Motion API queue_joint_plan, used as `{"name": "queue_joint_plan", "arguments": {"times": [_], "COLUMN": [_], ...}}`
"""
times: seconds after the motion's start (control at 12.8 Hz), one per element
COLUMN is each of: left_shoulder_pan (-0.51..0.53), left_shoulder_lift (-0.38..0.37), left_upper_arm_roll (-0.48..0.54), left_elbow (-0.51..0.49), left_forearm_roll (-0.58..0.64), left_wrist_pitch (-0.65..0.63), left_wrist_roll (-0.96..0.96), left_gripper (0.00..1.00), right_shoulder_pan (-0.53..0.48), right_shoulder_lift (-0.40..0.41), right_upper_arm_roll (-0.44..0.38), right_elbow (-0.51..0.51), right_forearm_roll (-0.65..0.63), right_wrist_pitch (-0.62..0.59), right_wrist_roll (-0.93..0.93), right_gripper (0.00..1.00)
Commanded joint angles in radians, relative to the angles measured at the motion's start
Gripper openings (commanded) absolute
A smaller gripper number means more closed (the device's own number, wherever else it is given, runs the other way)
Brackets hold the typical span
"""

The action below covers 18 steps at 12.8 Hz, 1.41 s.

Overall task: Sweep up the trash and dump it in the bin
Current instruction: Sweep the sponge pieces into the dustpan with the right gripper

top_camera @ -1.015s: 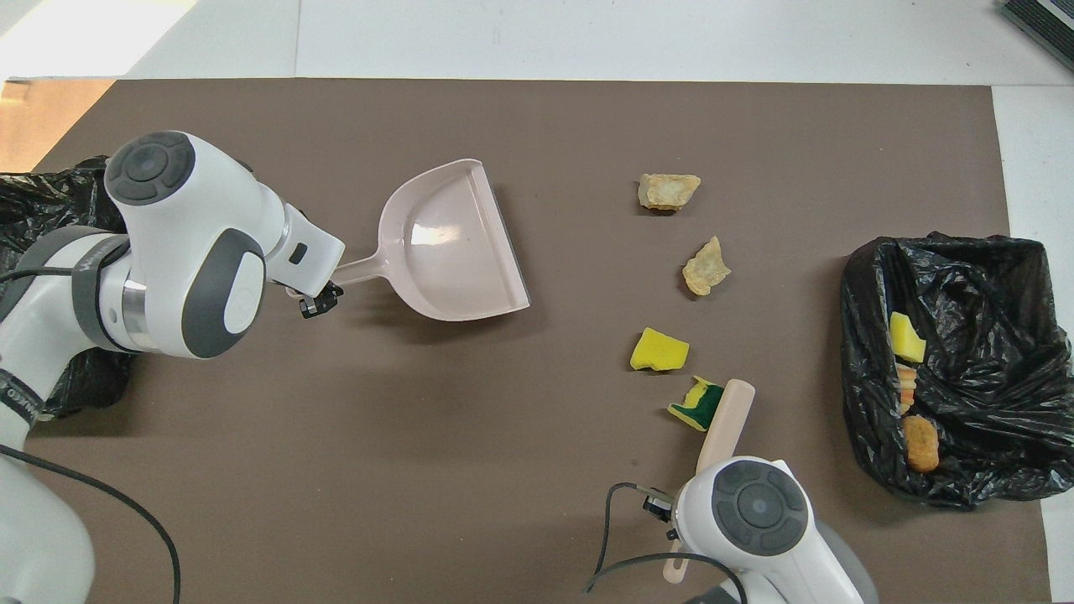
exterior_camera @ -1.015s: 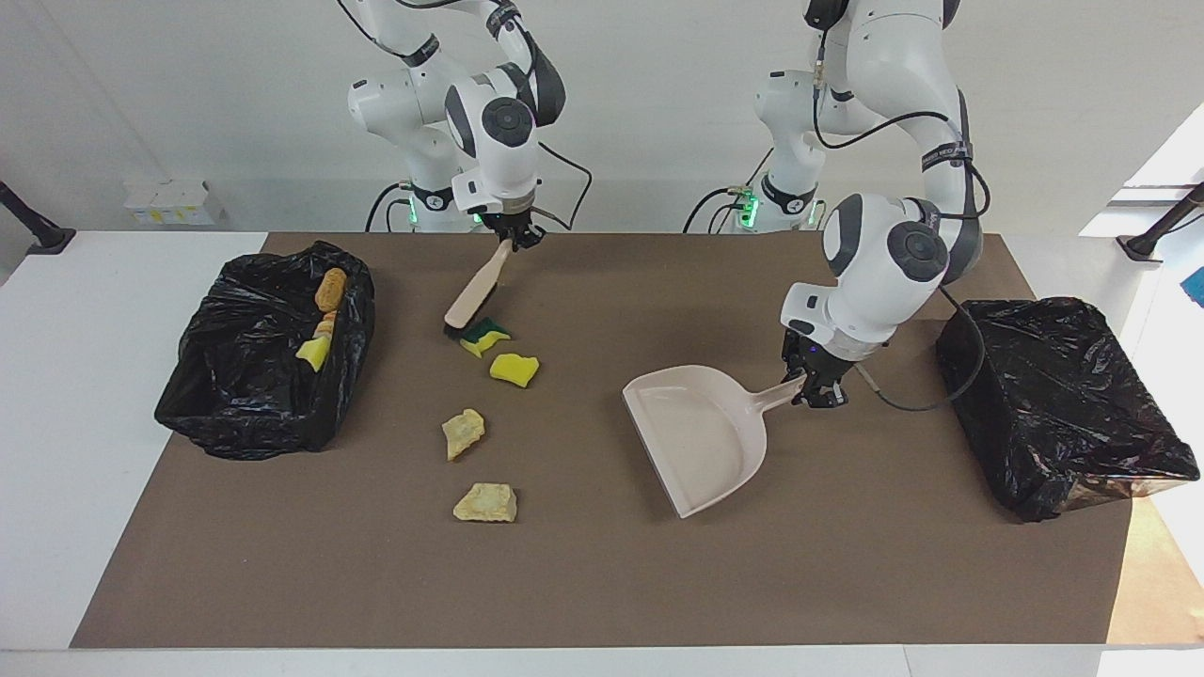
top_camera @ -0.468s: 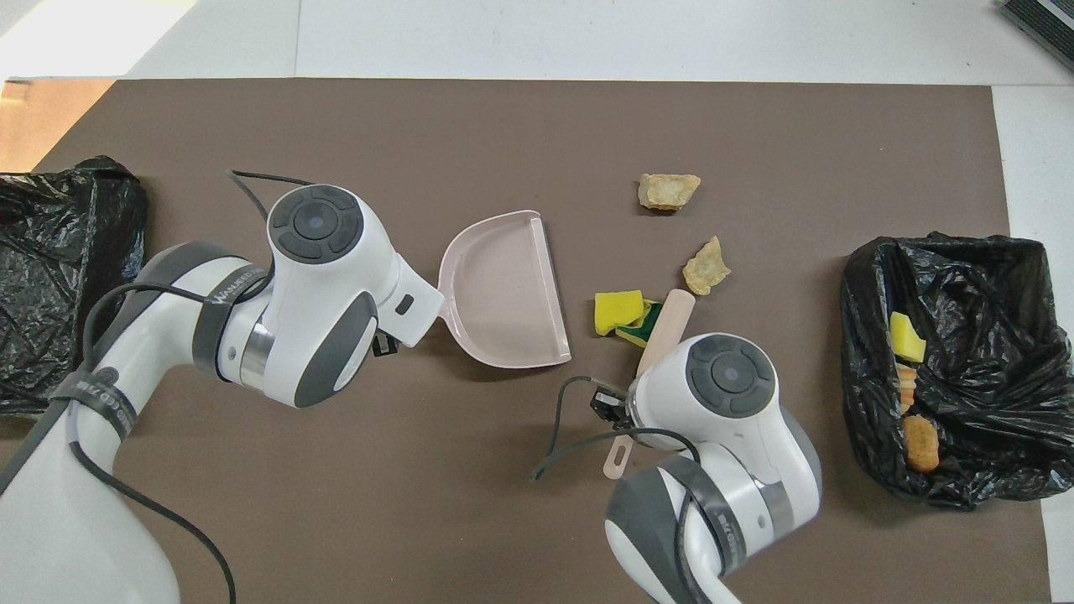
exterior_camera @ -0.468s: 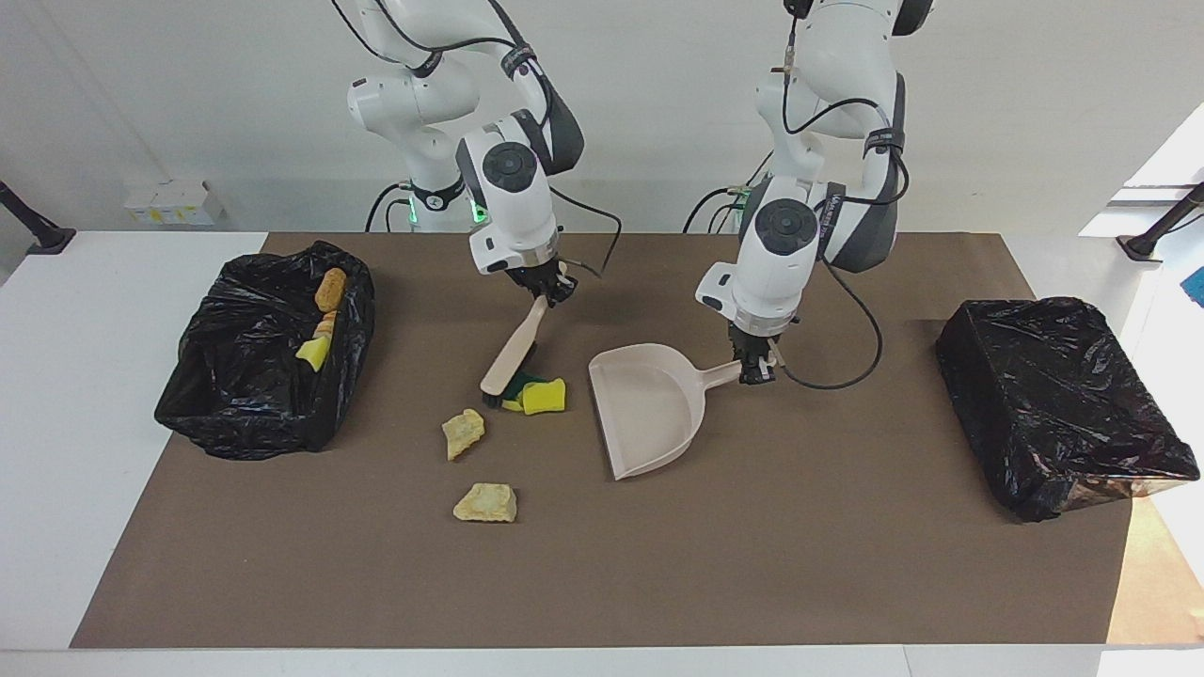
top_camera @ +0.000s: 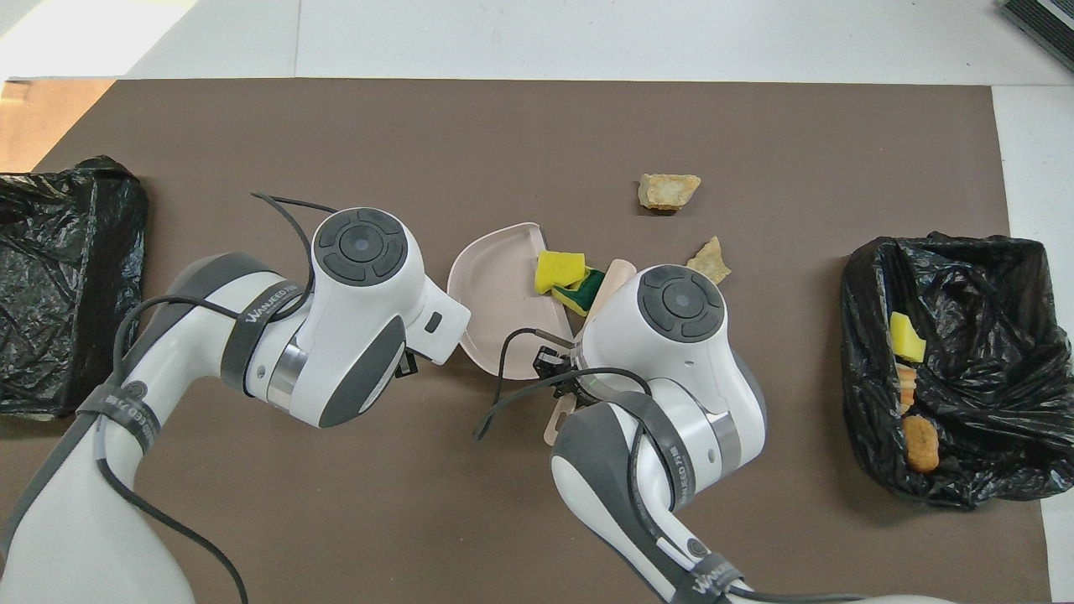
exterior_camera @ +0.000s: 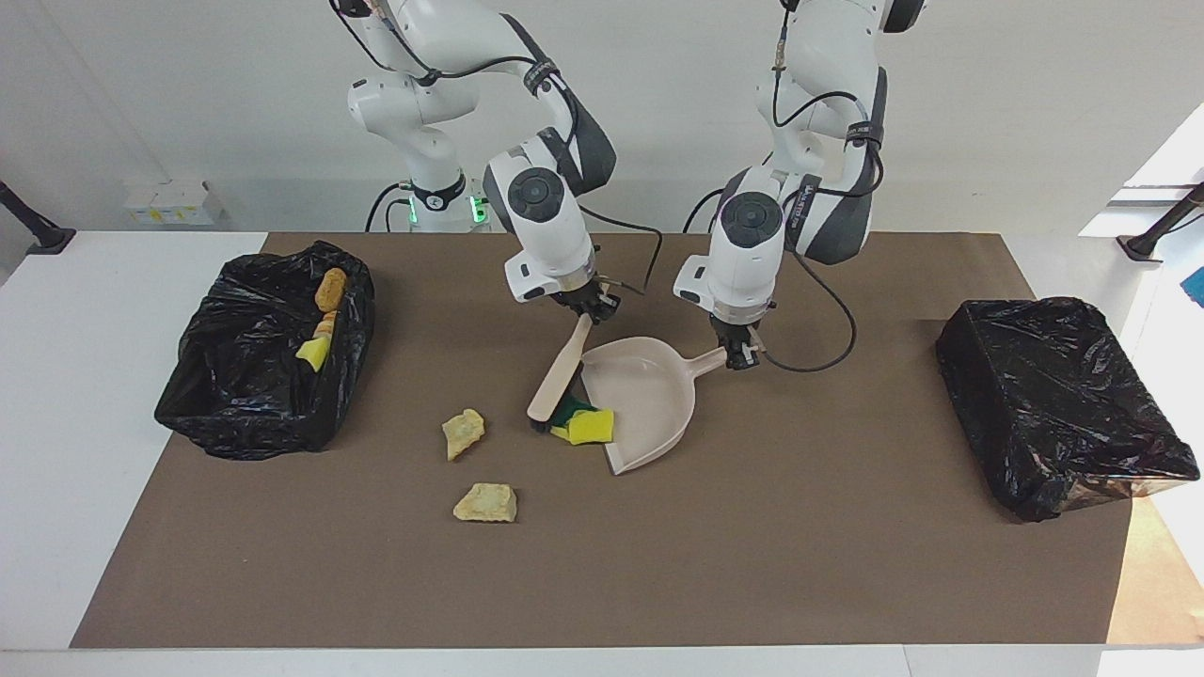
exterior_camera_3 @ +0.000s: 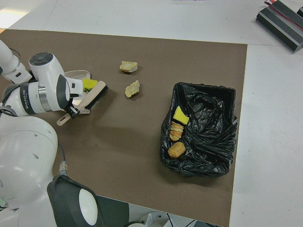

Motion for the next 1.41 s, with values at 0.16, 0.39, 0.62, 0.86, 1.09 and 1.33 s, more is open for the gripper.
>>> {"name": "queue_joint_plan", "arguments": {"times": [0.16,0.39,0.62,0.86,1.09,1.33], "left_shoulder_pan": [-0.031,-0.028,0.025,0.114,0.136,0.131], "left_shoulder_lift": [-0.025,-0.023,-0.014,0.000,0.003,0.015], "left_upper_arm_roll": [0.007,0.007,0.005,0.005,0.005,0.010], "left_elbow": [-0.020,-0.023,-0.026,-0.029,-0.023,0.017], "left_forearm_roll": [0.028,0.029,0.007,-0.139,-0.191,-0.194], "left_wrist_pitch": [0.016,0.045,0.106,0.142,0.137,0.099], "left_wrist_roll": [-0.022,-0.016,0.098,0.261,0.246,0.219], "left_gripper": [0.00,0.00,0.00,0.00,0.00,0.00], "right_shoulder_pan": [0.087,0.165,0.135,0.049,-0.068,-0.218], "right_shoulder_lift": [-0.006,-0.030,-0.069,-0.110,-0.119,-0.084], "right_upper_arm_roll": [0.008,0.018,0.014,0.011,0.009,0.008], "right_elbow": [0.017,0.023,0.025,0.023,0.023,0.025], "right_forearm_roll": [0.029,0.029,0.018,0.009,-0.086,-0.146], "right_wrist_pitch": [-0.063,-0.087,-0.143,-0.237,-0.309,-0.268], "right_wrist_roll": [-0.090,-0.092,-0.179,-0.320,-0.502,-0.740], "right_gripper": [0.00,0.00,0.00,0.00,0.00,0.00]}}
